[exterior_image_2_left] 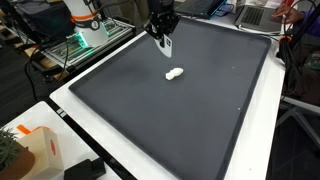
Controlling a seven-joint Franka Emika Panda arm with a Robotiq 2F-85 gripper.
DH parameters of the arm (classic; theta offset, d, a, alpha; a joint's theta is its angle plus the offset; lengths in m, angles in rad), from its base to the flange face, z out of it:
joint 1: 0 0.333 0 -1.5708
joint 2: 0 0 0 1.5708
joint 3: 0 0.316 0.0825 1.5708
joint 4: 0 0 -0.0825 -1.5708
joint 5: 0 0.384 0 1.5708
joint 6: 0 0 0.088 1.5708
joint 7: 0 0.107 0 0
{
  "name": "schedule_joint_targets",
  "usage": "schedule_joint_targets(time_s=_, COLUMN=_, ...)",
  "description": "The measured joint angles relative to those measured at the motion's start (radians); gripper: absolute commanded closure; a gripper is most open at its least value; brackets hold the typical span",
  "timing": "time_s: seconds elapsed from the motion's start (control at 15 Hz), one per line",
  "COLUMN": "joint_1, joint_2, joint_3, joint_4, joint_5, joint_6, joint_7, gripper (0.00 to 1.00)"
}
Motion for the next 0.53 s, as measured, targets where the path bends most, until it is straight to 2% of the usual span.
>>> schedule_joint_targets(time_s=0.2, joint_1=0.000, joint_2=0.004, joint_3=0.000, joint_4=-0.033, joint_5=0.004, joint_6=0.039, joint_7=0.009, gripper=0.99)
schedule_joint_targets(time_s=0.53, joint_1=0.002, joint_2=0.003, joint_3=0.000, joint_4=-0.140, joint_5=0.037, joint_6=0.194, joint_7=0.022, gripper=0.99)
